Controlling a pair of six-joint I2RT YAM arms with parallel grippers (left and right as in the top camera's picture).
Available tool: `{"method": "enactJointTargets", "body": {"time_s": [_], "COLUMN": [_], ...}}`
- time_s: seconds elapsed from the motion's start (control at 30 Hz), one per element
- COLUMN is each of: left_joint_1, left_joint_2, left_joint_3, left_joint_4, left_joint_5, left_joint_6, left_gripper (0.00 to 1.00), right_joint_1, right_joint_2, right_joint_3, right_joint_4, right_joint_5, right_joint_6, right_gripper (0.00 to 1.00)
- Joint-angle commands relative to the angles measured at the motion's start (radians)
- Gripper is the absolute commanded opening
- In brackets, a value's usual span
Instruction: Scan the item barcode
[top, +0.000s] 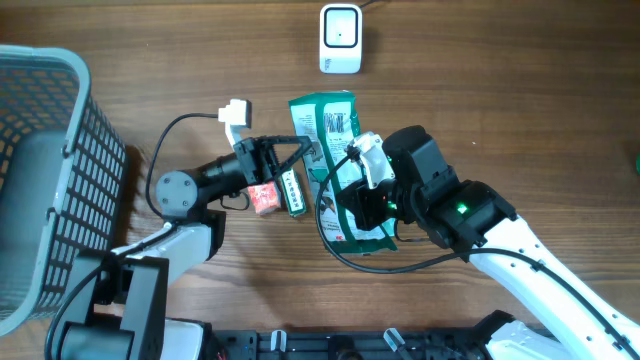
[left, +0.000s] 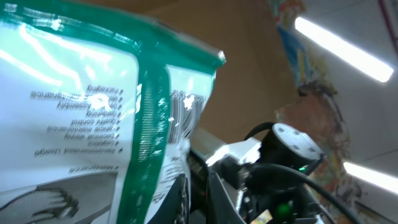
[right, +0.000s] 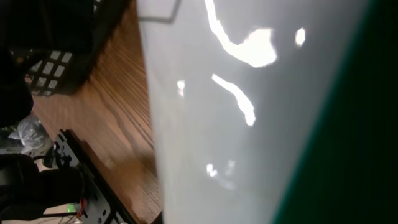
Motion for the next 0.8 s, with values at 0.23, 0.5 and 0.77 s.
{"method": "enactJointTargets", "body": {"time_s": [0.23,0.5,0.77], "left_joint_1": [-0.07,-0.105,-0.161], "left_joint_2": [-0.014,-0.014,-0.014], "left_joint_3": [0.146,0.184,0.317], "left_joint_4": [-0.26,-0.441,-0.486], "left_joint_5": [-0.023,-0.134,-0.143], "left_joint_6": [0.215,0.307,0.308], "left_gripper": [0.04,0.04,0.04], "right_joint_1": [-0.002,-0.002,-0.002], "right_joint_2": [-0.011,-0.011,-0.011], "right_joint_3": [0.021,0.021,0.021], "right_joint_4": [0.002,0.0,0.0], "right_joint_5": [0.011,0.011,0.011], "right_joint_6": [0.008,0.008,0.032], "right_gripper": [0.04,0.04,0.04]}}
